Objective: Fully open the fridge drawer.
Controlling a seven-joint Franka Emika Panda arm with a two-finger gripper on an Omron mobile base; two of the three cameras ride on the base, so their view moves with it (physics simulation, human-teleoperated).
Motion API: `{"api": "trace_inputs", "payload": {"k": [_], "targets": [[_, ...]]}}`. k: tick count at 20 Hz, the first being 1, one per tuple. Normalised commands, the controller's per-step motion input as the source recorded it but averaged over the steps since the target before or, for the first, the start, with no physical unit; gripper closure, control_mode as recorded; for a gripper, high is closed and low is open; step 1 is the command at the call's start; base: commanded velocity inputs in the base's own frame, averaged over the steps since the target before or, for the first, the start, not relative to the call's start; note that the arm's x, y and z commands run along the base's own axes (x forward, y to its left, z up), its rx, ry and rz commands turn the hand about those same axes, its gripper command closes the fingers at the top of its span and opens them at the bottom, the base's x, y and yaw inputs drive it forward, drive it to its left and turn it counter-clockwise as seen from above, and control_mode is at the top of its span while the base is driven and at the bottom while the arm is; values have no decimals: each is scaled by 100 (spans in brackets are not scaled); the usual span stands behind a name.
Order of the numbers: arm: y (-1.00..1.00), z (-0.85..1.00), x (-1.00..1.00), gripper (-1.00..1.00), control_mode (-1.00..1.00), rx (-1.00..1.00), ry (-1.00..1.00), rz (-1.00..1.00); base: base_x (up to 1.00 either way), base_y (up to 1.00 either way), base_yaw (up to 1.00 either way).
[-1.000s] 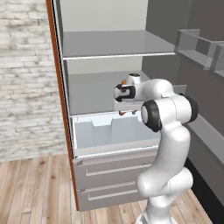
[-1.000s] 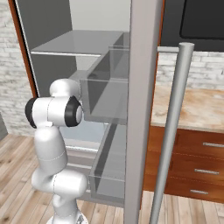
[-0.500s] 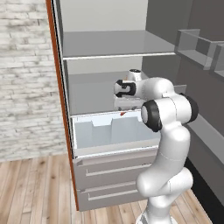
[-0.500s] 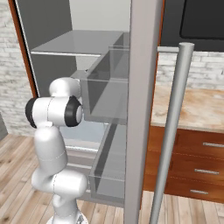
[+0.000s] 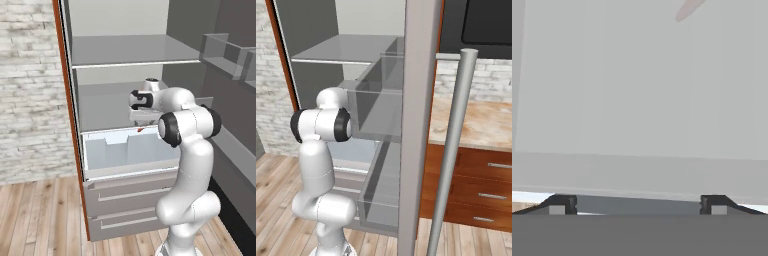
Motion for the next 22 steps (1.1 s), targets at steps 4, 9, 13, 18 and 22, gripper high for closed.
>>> {"api": "trace_inputs", "payload": {"k": [4, 9, 13, 18, 22], "targets": [[0, -42, -31, -100, -100, -4, 0, 0, 0, 0, 0], [0, -10, -5, -100, -100, -1, 0, 0, 0, 0, 0], [0, -38, 0, -100, -100, -4, 0, 0, 0, 0, 0], [0, -46, -16, -100, -100, -4, 0, 0, 0, 0, 0], [0, -39, -37, -100, -100, -3, 0, 0, 0, 0, 0]]}}
